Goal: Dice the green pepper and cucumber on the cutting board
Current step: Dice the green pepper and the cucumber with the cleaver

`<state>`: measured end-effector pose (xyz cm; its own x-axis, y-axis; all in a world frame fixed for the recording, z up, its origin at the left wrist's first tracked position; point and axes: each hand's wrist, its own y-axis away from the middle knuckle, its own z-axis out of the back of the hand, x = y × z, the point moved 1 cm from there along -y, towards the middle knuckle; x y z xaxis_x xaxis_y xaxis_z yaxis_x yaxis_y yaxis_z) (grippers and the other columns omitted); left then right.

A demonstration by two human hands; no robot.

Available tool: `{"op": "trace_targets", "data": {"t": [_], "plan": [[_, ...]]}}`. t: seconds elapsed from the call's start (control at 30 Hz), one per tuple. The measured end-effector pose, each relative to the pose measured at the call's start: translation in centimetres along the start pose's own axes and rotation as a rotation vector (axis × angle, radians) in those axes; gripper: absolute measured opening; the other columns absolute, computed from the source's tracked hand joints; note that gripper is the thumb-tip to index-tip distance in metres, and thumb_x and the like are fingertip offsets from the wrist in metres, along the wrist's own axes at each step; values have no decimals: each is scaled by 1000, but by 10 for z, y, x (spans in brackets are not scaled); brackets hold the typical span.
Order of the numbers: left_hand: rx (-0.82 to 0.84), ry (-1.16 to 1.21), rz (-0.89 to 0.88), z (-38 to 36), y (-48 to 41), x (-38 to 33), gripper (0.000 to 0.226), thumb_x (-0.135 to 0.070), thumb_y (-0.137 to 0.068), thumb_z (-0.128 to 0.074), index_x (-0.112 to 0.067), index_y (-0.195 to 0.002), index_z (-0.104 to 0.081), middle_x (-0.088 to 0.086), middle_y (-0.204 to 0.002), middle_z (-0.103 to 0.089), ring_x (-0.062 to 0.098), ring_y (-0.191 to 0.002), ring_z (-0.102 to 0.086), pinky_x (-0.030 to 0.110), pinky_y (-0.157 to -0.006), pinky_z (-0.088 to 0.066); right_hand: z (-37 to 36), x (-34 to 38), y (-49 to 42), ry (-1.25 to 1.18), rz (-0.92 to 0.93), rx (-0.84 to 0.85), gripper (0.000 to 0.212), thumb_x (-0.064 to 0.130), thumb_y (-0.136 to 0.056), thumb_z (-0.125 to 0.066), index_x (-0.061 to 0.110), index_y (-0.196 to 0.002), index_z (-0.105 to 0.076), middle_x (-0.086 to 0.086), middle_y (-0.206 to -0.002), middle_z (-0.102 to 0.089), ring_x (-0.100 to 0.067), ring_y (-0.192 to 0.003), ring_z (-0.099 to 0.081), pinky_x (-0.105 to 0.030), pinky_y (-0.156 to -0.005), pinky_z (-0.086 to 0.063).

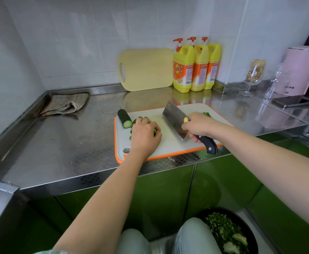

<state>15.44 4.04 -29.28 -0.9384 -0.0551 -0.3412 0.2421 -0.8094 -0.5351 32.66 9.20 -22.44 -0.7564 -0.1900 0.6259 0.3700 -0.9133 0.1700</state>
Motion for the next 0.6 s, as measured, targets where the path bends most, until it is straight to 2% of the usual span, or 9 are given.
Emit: {"op": "trace_targets", "data": {"t": [0.1,0.3,0.4,0.47,0.53,0.6], "plan": [[-7,8,-6,0,0,0,14,-18,-81,-60,-16,-84,-73,6,-89,-61,28,-92,-46,36,-78,-38,3,-12,0,30,-21,20,25,6,-91,-44,1,-68,-53,-17,-56,-55,-23,-42,-48,-19,-40,-39],[-7,-20,-39,-1,0,1,13,-18,-80,-61,-15,-85,-73,7,-89,-60,29,-92,-47,37,-78,-39,29,-40,-2,63,-119,-117,31,5,-89,-45,0,-60,-56,-13,-50,-55,-28,-54,-55,-27,-51,-45],[-55,-27,-92,-2,-2,0,13,-18,-78,-62,-15,-85,-73,7,-88,-61,31,-92,-49,38,-76,-40,26,-35,0,48,-45,-144,18,5,-85,-44,-1,-79,-59,-15,-55,-57,-28,-51,-56,-30,-52,-46],[-139,21,-102,1,-3,-6,16,-20,-79,-57,-16,-84,-73,5,-85,-62,29,-88,-51,36,-72,-39,19,-24,5,93,42,-189,16,13,-88,-45,6,-81,-57,-10,-53,-57,-25,-45,-56,-26,-51,-45],[-199,137,-38,11,-5,-22,20,-20,-85,-52,-15,-85,-72,4,-76,-64,27,-78,-54,35,-66,-41,12,-11,10,225,123,-259,23,25,-88,-48,11,-71,-54,-5,-53,-59,-26,-54,-62,-26,-54,-45],[-100,331,158,22,-10,-44,23,-24,-93,-48,-13,-91,-68,3,-68,-66,25,-68,-57,34,-61,-42,6,-1,12,327,179,-351,22,31,-87,-51,13,-75,-50,-6,-69,-62,-29,-68,-62,-29,-55,-42]]}}
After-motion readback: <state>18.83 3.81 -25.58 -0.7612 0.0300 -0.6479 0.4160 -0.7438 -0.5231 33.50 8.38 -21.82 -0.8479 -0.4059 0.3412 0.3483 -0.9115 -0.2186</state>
